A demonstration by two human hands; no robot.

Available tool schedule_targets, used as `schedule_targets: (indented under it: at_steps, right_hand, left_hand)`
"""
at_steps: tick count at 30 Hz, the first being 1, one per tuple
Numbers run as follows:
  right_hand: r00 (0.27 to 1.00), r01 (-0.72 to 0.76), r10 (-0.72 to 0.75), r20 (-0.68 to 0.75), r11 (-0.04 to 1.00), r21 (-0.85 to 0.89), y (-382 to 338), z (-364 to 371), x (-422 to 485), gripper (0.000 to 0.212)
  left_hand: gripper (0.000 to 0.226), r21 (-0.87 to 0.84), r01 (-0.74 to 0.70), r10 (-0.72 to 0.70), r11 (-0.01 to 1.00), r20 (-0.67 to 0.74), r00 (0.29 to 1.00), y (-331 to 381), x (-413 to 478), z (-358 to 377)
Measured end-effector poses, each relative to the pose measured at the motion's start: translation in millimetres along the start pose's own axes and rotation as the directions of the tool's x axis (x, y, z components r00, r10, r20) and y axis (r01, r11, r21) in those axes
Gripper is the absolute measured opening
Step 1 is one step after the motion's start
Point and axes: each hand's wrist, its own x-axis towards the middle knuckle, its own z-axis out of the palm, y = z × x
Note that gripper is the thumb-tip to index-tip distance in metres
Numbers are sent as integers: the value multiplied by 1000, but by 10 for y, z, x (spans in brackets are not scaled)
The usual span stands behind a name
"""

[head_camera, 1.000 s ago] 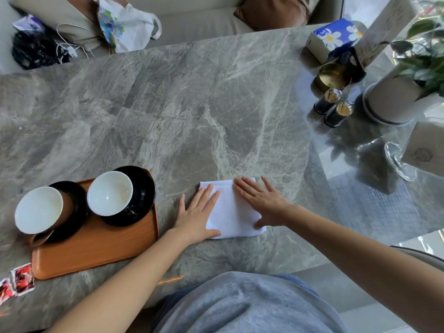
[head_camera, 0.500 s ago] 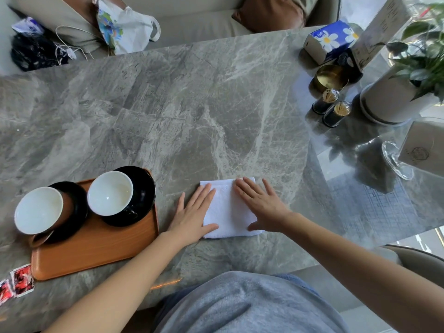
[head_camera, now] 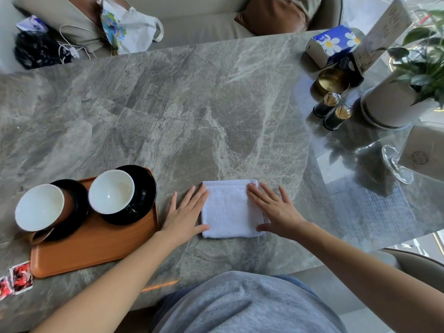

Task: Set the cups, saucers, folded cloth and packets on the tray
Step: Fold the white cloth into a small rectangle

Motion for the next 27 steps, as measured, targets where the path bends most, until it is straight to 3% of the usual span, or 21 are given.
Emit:
schedule_targets:
  at_steps: [3, 5, 8, 10, 14, 20, 27]
  right_hand:
    - [1000, 6, -6, -9, 1000, 3, -20, -12, -10, 107]
    - [996, 26, -25, -89, 1000, 10, -61, -29, -52, 95]
    - [958, 64, -32, -285, 993, 103, -93, -26, -186, 47]
    - [963, 71, -32, -268, 988, 140, -111, 25, -296, 28]
    - [983, 23, -5, -182, 995, 95, -116, 222, -414, 32]
    - [969, -28, 59, -242, 991, 128, -179, 258, -367, 21]
    - [911, 89, 81, -404, 918, 385, -195, 201, -394, 12]
  left_hand:
    - [93, 22, 7, -7, 1000, -8, 1000, 43, -14, -14]
    - [83, 3, -53, 53, 999, -122, 991, 77, -69, 9]
    - [51, -84, -277, 230, 957, -362, 903, 156, -228, 72]
    - [36, -84, -349, 288, 933, -405, 868, 216, -334, 154]
    - [34, -127, -276, 221, 953, -330, 918, 274, -409, 307]
    - [34, -161, -218, 155, 963, -332, 931, 343, -387, 316]
    - [43, -239, -149, 60, 960, -342, 938, 369, -346, 314]
